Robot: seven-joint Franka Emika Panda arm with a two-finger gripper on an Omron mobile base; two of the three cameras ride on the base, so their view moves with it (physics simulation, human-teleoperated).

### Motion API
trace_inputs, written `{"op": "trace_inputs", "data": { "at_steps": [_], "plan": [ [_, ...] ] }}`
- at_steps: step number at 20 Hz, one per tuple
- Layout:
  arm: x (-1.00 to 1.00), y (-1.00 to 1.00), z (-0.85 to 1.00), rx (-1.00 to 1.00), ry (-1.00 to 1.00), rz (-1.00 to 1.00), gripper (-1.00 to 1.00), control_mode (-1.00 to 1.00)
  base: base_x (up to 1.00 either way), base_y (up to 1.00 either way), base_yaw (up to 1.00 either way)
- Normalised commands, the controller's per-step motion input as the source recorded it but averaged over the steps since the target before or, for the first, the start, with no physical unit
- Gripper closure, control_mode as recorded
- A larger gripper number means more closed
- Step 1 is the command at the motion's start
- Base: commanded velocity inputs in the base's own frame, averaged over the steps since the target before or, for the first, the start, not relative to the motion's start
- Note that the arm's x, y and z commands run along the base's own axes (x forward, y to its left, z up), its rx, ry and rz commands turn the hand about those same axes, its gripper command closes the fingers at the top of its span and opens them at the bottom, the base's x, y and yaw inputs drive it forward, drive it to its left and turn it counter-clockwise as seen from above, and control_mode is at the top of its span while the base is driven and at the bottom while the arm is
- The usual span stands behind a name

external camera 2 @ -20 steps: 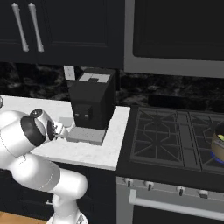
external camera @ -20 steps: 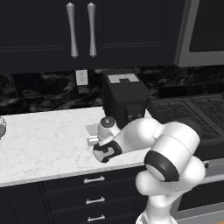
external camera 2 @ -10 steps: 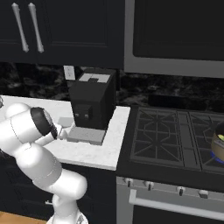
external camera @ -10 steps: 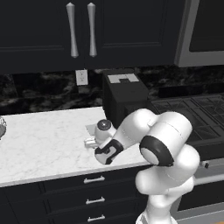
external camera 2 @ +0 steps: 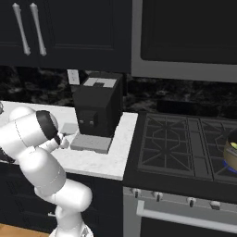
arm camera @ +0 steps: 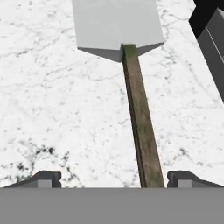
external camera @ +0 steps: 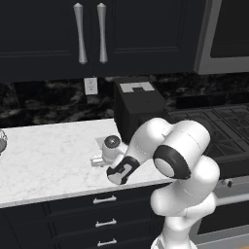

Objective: Put the cucumber and garlic in the pot. Retrieve the spatula and lightly stir the vegetables in the pot.

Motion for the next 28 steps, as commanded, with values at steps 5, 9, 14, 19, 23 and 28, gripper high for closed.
{"op": "trace_inputs", "data": {
  "at_steps": [5,9,14,19,23,28],
  "plan": [
    [0.00,0.00,-0.03,0.00,0.00,0.00,1.00,-1.00,0.00,0.00,0.00],
    [0.00,0.00,0.00,0.00,-0.01,0.00,1.00,-1.00,0.00,0.00,0.00],
    [-0.31,-0.07,0.41,0.04,-0.08,0.00,1.00,-1.00,0.00,0.00,0.00],
    [-0.89,-0.09,1.00,0.20,-0.14,-0.07,1.00,-1.00,0.00,0.00,0.00],
    [-0.80,-0.02,1.00,0.37,0.03,-0.12,1.00,-1.00,0.00,0.00,0.00],
    [-0.65,0.00,1.00,0.32,0.14,-0.12,1.00,-1.00,0.00,0.00,0.00]
  ]
}}
